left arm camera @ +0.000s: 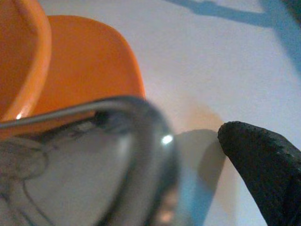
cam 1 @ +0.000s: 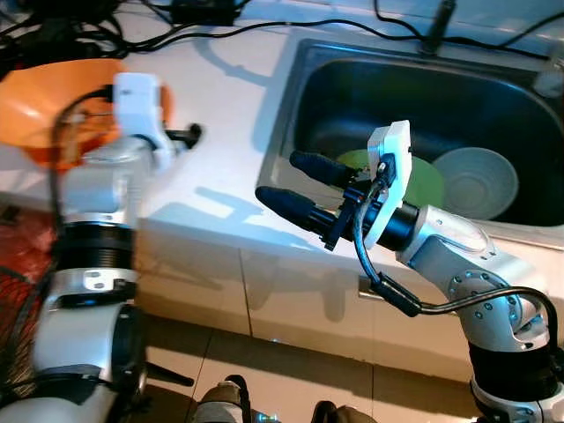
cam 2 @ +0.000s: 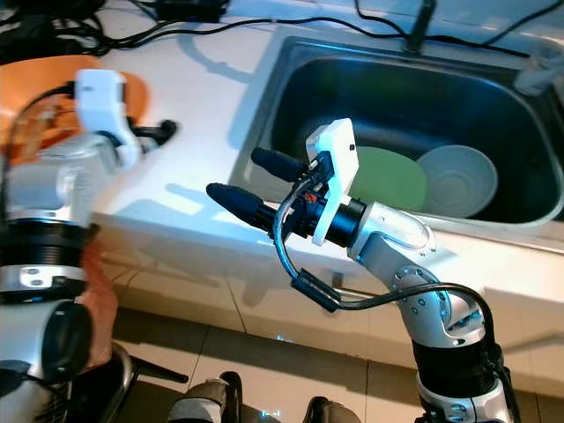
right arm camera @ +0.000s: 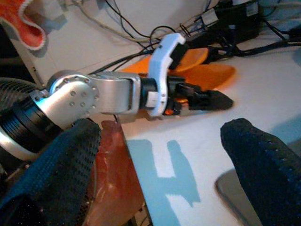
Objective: Kitchen organization
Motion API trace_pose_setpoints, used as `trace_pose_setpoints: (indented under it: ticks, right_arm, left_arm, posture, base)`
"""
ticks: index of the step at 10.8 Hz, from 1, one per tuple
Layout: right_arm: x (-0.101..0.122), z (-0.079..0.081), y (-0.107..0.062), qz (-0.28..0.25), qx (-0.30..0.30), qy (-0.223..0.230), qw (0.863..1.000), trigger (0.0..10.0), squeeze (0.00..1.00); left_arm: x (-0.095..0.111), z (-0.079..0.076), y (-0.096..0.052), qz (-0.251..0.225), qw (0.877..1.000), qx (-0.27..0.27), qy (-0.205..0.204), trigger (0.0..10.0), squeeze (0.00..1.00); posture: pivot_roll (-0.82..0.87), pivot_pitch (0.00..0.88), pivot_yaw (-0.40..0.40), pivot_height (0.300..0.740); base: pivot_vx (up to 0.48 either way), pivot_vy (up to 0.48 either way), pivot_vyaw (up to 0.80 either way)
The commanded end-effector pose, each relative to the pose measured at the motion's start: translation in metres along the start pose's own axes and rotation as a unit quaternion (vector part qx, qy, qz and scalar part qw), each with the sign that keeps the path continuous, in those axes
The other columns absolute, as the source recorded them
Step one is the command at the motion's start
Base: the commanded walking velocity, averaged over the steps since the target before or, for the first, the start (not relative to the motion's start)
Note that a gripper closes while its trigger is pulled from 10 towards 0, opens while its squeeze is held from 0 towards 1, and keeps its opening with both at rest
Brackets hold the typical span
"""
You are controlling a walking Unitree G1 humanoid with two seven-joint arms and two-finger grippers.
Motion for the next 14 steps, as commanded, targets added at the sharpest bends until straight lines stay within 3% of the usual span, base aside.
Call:
trace_pose_setpoints:
  ticks: [1,7,9,14]
  right_arm:
    - [0.002,0.009,0.001,0.0,0.016,-0.003,1.0,10.0,0.0]
    - [0.005,0.01,-0.006,0.0,0.002,-0.011,1.0,10.0,0.0]
    - [0.006,0.009,-0.009,0.0,-0.009,-0.015,1.0,10.0,0.0]
    - [0.008,0.007,-0.009,0.0,-0.013,-0.02,1.0,10.0,0.0]
  left_arm:
    - [-0.078,-0.033,0.005,0.135,0.988,-0.062,-0.034,10.0,0.0]
    - [-0.066,-0.083,0.016,0.118,0.985,-0.127,-0.021,10.0,0.0]
    - [-0.059,-0.109,0.019,0.111,0.982,-0.155,-0.018,10.0,0.0]
    - [-0.051,-0.151,0.018,0.102,0.974,-0.203,-0.019,10.0,0.0]
  posture:
    - [0.04,0.215,-0.037,0.74]
    - [-0.01,0.211,-0.002,0.74]
    - [-0.03,0.209,0.007,0.74]
    - [-0.03,0.199,0.015,0.74]
  base:
    - [0.0,0.0,0.0]
    - [0.0,0.0,0.0]
    - [0.0,0.0,0.0]
    - [0.0,0.0,0.0]
Point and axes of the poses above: a point about 5 cm out from each wrist's last joint towards the gripper, its own y axis pointing out of the wrist towards the gripper, its own x axis along the axis of the wrist's last joint, z = x × y, the point moved 5 cm from there along y, pointing out of the wrist towards the gripper, and after that the axes turned 1 degree about y, right-handed, at the moved point
